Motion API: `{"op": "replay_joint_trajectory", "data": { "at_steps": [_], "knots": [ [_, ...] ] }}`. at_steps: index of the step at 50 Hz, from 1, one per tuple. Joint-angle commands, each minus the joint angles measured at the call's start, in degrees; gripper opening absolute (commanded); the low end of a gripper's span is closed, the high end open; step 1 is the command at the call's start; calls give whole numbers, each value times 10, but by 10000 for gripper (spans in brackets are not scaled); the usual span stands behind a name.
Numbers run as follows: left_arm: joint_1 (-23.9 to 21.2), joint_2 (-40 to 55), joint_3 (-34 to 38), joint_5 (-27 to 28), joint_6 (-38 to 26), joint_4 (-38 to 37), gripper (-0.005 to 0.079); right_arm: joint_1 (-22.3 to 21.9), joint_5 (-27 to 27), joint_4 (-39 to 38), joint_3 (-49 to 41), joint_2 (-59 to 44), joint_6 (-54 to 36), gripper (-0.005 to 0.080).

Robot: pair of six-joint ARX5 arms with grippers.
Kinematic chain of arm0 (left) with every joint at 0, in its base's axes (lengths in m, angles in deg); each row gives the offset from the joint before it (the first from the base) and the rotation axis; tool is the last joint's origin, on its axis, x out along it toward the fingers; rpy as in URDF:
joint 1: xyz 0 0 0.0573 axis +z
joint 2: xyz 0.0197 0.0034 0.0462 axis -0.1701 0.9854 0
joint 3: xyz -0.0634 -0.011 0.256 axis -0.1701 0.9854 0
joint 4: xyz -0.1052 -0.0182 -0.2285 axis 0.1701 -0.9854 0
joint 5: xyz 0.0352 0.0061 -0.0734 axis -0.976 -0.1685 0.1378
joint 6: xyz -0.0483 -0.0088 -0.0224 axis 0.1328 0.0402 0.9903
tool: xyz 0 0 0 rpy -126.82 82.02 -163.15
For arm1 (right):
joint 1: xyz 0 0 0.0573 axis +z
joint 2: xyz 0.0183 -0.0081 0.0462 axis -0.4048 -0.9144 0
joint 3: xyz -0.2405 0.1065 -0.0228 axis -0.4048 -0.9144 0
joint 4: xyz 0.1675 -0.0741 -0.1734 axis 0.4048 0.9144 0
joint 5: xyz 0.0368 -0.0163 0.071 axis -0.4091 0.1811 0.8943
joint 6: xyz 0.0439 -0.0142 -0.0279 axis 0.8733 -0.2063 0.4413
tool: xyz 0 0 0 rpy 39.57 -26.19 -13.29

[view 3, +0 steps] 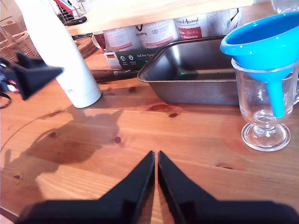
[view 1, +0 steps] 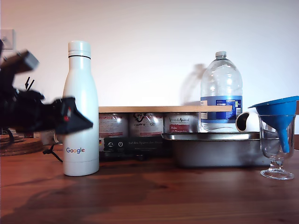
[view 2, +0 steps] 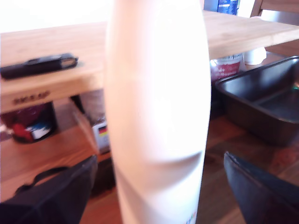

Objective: Pick up the water bottle and place it on the shelf at the back

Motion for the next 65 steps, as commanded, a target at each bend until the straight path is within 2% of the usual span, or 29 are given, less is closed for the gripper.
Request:
{"op": "replay_joint_trajectory", "data": {
  "at_steps": [1,17,36,47,56,61,65],
  "knots": [
    [1,15,-7,2,-5,6,791,3,0,-3,-3,3,0,-12],
    [-5,43,-42,1,-9,3,791,3,0,-3,-3,3,0,-12],
    [-9,42,-48,0,-4,-9,790,3,0,-3,-3,3,0,-12],
    [-10,42,-63,0,-5,-54,783,3,0,-3,-3,3,0,-12],
    [-10,42,-75,-4,-5,-56,775,3,0,-3,-3,3,0,-12],
    [-10,42,-77,-8,-5,-61,703,3,0,-3,-3,3,0,-12],
    [-10,42,-77,-7,-5,-67,595,3,0,-3,-3,3,0,-12]
  ]
}}
